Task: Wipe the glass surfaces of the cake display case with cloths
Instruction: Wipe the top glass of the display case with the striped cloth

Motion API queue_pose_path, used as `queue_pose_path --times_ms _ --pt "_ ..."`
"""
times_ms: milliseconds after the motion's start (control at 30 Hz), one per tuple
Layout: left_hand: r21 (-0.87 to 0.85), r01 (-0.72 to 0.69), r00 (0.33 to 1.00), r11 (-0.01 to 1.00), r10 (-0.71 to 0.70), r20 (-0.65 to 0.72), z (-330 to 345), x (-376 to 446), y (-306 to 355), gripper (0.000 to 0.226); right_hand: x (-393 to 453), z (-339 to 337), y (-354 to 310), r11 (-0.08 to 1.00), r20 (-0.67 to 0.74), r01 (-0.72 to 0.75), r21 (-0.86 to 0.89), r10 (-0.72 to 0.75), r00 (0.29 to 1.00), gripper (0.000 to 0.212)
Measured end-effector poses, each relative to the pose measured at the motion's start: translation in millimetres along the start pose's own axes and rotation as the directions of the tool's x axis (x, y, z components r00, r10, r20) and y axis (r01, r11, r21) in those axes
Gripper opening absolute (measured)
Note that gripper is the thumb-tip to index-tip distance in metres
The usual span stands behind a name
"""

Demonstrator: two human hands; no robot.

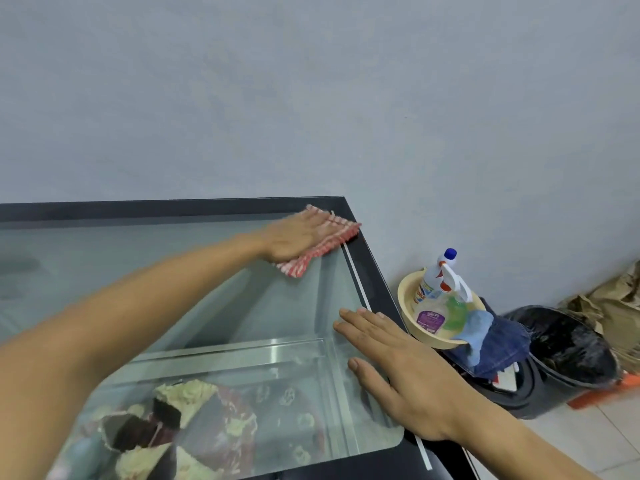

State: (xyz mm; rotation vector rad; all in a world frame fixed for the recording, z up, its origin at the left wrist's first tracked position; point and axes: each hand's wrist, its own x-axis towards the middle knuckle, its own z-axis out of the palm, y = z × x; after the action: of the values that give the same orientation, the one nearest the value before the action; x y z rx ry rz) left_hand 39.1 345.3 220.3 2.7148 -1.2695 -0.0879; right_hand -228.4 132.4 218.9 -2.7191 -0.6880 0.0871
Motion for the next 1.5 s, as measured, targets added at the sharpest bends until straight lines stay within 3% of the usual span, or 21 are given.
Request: queue_pose_path --times_ms 67,200,267,367,433,500,567,633,733,867,900,967,1033,1067,1133,1267,1333,1433,1500 --pt "0.014 0.225 0.974 0.974 -0.226 0.023 -5 23 -17 0.071 0 0 1 1.0 -0.01 0.009 -0.006 -0.009 1.0 0.058" --pt "0.045 0.292 0.956 0.956 -0.292 0.005 -9 51 -9 0.056 0 1 4 0.999 -0.026 0.032 -0.007 -0.032 0.999 0.056" --pt "0.092 0.172 0.985 0.981 -0.171 -0.02 -1 42 9 0.062 0 2 4 0.999 -0.058 0.049 0.013 -0.048 0.997 0.054" --pt "0.107 -0.212 0.977 0.971 0.207 0.055 12 1 42 0.061 -7 -1 1 0.988 -0.209 0.149 0.025 -0.141 0.968 0.042" --pt "0.036 -0.246 0.968 0.969 0.244 0.051 1 -15 28 0.055 -15 0 -1 0.975 -0.363 0.223 -0.011 -0.212 0.907 0.034" --pt "0.062 0.0 0.999 0.998 0.003 -0.038 -8 -19 -7 0.055 -18 3 -2 0.986 -0.405 0.145 0.082 -0.1 0.909 0.03" --pt "0.057 0.29 0.957 0.955 -0.29 -0.011 -9 -12 -27 0.055 -18 5 -4 0.983 -0.43 0.005 0.186 0.076 0.9 0.032" --pt "0.069 0.321 0.946 0.945 -0.323 0.025 -2 -10 -17 0.057 -13 9 -3 0.967 -0.411 -0.09 0.239 0.185 0.893 0.036" --pt "0.019 0.201 0.979 0.979 -0.202 0.035 1 -25 25 0.058 -10 6 -4 0.947 -0.385 -0.175 0.269 0.272 0.882 0.029" --pt "0.002 -0.145 0.987 0.989 0.144 0.071 12 -80 81 0.058 -18 6 -12 0.915 -0.441 -0.261 0.307 0.379 0.814 0.026" --pt "-0.014 -0.168 0.984 0.986 0.169 0.064 12 -90 78 0.053 -19 5 -13 0.917 -0.458 -0.269 0.296 0.383 0.802 0.025" --pt "-0.021 -0.012 0.999 1.0 0.013 0.042 1 -89 49 0.047 -15 4 -14 0.94 -0.446 -0.248 0.236 0.331 0.832 0.022" --pt "-0.024 0.258 0.966 0.966 -0.258 0.011 -9 -76 26 0.05 -10 4 -13 0.97 -0.366 -0.214 0.117 0.243 0.898 0.023" --pt "-0.008 0.32 0.947 0.947 -0.32 0.005 -9 -67 24 0.052 -9 2 -15 0.974 -0.332 -0.216 0.068 0.226 0.916 0.027" --pt "0.019 0.272 0.962 0.962 -0.272 0.02 -1 -60 41 0.055 -12 -2 -26 0.967 -0.254 -0.253 0.002 0.245 0.936 0.039" --pt "0.043 -0.098 0.994 0.994 0.096 0.052 13 -87 89 0.054 -47 8 -68 0.923 -0.025 -0.384 -0.038 0.383 0.923 0.07" --pt "-0.003 -0.033 0.997 0.999 0.033 0.066 8 -89 82 0.053 -64 22 -83 0.9 -0.007 -0.434 -0.049 0.434 0.901 0.076" --pt "0.014 0.147 0.988 0.989 -0.148 0.033 3 -80 71 0.055 -68 33 -88 0.89 -0.107 -0.449 -0.075 0.441 0.891 0.076" --pt "0.05 0.109 0.994 0.993 -0.11 0.026 6 -80 86 0.057 -68 33 -88 0.889 -0.127 -0.453 -0.074 0.442 0.888 0.076"
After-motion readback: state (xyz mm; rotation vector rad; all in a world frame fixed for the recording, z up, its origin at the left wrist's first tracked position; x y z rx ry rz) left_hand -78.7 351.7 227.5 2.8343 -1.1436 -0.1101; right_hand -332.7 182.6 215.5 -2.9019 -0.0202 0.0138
